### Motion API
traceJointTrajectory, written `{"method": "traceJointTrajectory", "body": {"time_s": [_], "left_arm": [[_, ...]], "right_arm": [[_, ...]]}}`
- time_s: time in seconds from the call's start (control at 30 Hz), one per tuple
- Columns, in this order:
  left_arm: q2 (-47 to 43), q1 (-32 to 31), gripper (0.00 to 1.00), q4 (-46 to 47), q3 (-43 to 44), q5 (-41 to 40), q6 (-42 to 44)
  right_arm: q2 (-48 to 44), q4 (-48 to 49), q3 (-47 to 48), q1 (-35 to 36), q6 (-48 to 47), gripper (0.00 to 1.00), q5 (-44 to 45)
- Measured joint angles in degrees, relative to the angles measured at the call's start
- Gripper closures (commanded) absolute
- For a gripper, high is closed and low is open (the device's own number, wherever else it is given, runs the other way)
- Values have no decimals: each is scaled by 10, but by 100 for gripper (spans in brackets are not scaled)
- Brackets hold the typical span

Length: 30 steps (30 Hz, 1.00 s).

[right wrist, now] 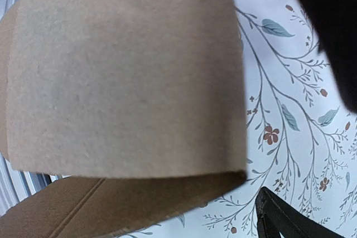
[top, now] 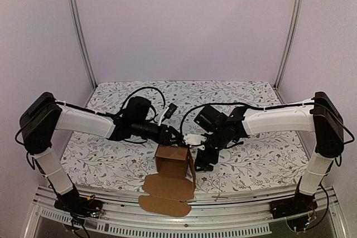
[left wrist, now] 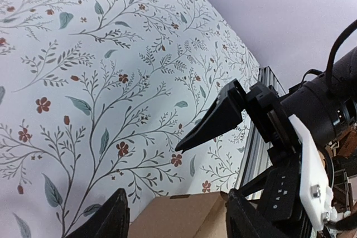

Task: Fold the paper box

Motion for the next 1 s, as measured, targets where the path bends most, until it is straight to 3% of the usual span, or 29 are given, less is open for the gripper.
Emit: {"method": "traceJointTrajectory", "body": {"time_s": [0.3,0.43,0.47,0.63,0.8,1.0], "left_arm": [[-21,0,36,-67,17,-53,24],[-103,1,36,-150,5,-118,49],[-129,1,36,-166,0,-130,54],[-261,-21,41,-221,-46,-205,66],[-340,-148,56,-278,-80,-308,60],[-266,-306,75,-320,-87,-395,32]], "right_arm": [[32,12,44,-3,-2,10,-3],[26,5,42,-23,-14,9,-12],[16,3,41,-32,-17,5,-11],[-87,-8,4,-82,-34,1,18],[-180,-7,-20,-129,-23,1,6],[-171,-29,-21,-176,-19,7,-33]]}}
